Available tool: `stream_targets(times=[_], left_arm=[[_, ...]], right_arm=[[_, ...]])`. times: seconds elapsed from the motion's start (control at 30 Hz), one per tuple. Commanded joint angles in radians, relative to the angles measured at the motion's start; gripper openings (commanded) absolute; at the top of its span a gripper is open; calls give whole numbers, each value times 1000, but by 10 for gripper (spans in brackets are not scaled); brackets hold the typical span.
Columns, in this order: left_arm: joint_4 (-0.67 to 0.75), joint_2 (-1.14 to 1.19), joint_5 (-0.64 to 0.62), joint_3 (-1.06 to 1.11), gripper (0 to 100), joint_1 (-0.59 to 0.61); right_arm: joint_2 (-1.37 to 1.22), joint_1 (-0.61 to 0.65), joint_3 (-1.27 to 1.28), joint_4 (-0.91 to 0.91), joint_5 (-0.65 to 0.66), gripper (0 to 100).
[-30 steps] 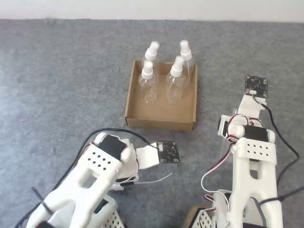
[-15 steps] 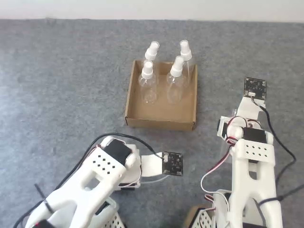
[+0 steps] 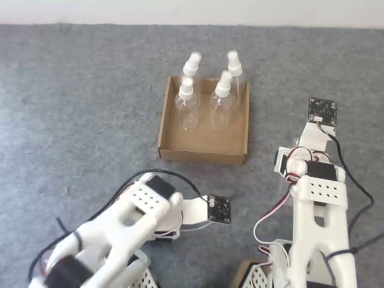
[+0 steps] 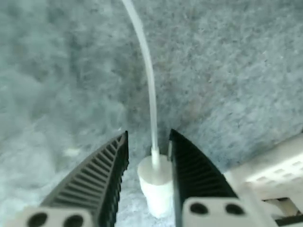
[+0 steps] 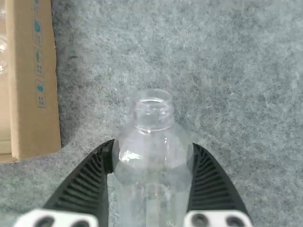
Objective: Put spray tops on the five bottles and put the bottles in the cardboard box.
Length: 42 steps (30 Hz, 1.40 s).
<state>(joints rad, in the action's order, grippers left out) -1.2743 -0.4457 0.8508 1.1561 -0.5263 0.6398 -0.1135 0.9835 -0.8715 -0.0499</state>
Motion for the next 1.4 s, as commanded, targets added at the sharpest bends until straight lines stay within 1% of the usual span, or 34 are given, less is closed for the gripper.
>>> stream_targets(times=[0.0, 0.13, 0.3, 0.43, 0.53, 0.63, 0.87, 0.97, 1.17, 1.3, 1.37], left_arm=[[9, 117, 8, -70, 81, 5], [3, 141, 8, -96, 12, 6], [-92, 95, 5, -148, 11, 8], [-173, 20, -63, -205, 10, 8], [-219, -34, -78, -237, 10, 8], [-245, -80, -78, -262, 10, 41], [-241, -123, -71, -298, 10, 244], [-244, -123, -14, -312, 10, 331], [-238, -123, 92, -369, 10, 546], [-235, -123, 137, -418, 10, 681], [-207, -123, 141, -427, 10, 736]], right_arm=[[42, -12, -14, 25, -2, 52], [42, -12, -14, 25, 0, 52], [42, -12, -14, 25, 0, 52], [42, -12, -14, 25, 0, 52], [42, -12, -14, 24, 0, 52], [42, -12, -14, 24, 0, 52], [42, -12, -14, 24, 0, 52], [42, -12, -14, 24, 0, 52], [42, -12, -14, 24, 0, 52], [42, -12, -14, 24, 0, 52], [42, -12, -14, 24, 0, 52]])
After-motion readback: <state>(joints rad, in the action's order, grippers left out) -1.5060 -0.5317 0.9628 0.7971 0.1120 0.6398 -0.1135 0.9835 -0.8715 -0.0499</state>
